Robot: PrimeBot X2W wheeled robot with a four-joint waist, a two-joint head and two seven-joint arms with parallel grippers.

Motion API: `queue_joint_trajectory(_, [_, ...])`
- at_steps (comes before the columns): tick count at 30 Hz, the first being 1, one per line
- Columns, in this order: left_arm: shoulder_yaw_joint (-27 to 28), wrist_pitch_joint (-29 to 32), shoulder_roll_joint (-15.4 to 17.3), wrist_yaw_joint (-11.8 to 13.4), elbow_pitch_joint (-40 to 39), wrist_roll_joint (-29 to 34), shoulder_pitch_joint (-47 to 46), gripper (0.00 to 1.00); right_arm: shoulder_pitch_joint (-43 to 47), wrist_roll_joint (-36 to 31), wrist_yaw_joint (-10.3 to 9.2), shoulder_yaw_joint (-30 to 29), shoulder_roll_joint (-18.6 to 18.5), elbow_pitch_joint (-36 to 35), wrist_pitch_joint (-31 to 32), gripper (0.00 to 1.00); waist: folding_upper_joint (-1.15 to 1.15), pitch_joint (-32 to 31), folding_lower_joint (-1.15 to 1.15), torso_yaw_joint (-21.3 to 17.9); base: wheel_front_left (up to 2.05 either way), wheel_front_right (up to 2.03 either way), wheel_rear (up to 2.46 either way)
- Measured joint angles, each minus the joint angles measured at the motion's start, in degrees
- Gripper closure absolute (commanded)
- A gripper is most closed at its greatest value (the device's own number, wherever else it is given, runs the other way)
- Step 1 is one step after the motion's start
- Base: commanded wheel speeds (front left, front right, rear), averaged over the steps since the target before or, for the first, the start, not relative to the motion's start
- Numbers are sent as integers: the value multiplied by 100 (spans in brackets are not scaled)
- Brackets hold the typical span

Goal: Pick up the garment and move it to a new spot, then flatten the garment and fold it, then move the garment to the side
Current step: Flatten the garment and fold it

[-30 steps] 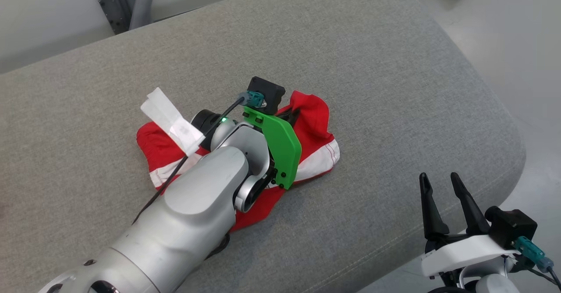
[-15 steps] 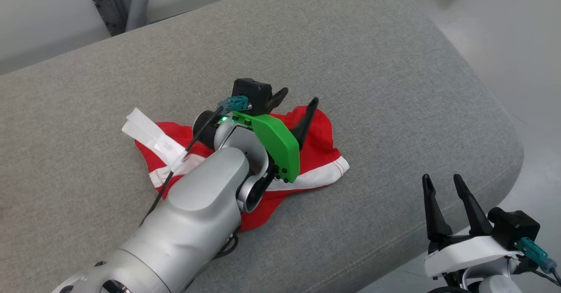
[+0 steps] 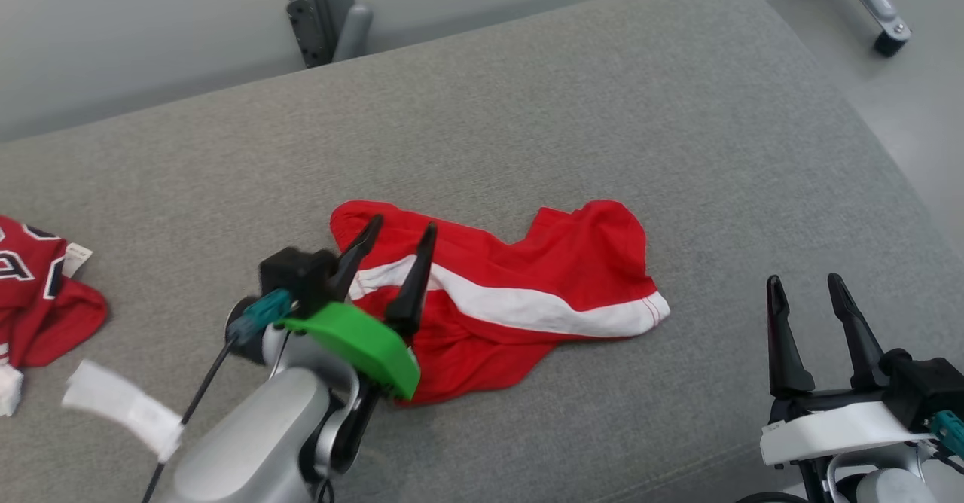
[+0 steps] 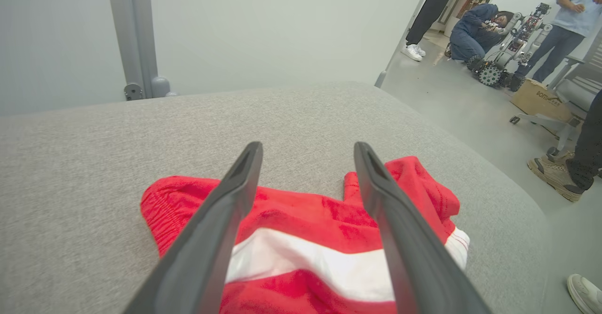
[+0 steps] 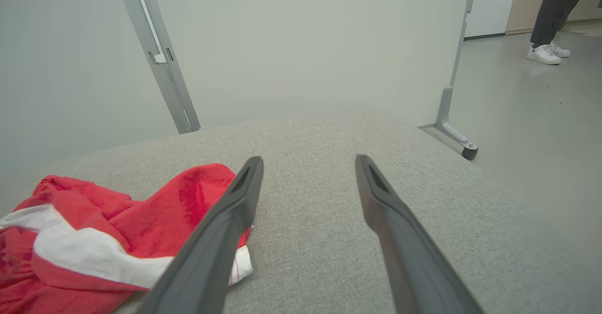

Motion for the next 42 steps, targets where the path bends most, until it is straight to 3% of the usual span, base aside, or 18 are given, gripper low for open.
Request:
queue_joint_trajectory(6, [944,-18,623,318,-1039,237,1422,0,90,-279,0,-43,2,-208,0,0,0,-250,0,428,0,0,0])
queue_joint_trajectory(9, [1368,-24,720,322,-1347,465,1959,0,197,-400,0,-78,3,-168,0,0,0,-360,0,644,0,0,0])
queue_joint_trajectory(17, [2452,-25,665,-94,-1597,1098,3279,0,425,-567,-1,-219,-15,101,-1,0,0,-639,0,1105,0,0,0])
queue_joint_trajectory(22, [3262,-24,346,-331,-1686,1585,3885,0,513,-614,0,-250,-79,300,-1,0,0,-804,0,1262,0,0,0])
queue_joint_trajectory(32, [4510,-25,-486,-1147,-1474,2529,4425,0,514,-601,0,-207,-96,590,0,0,0,-940,0,1521,0,0,0])
queue_joint_trajectory(42, [4923,-25,-775,-1486,-1269,2952,4426,0,529,-572,0,-140,-105,706,0,0,0,-1019,0,1477,0,0,0])
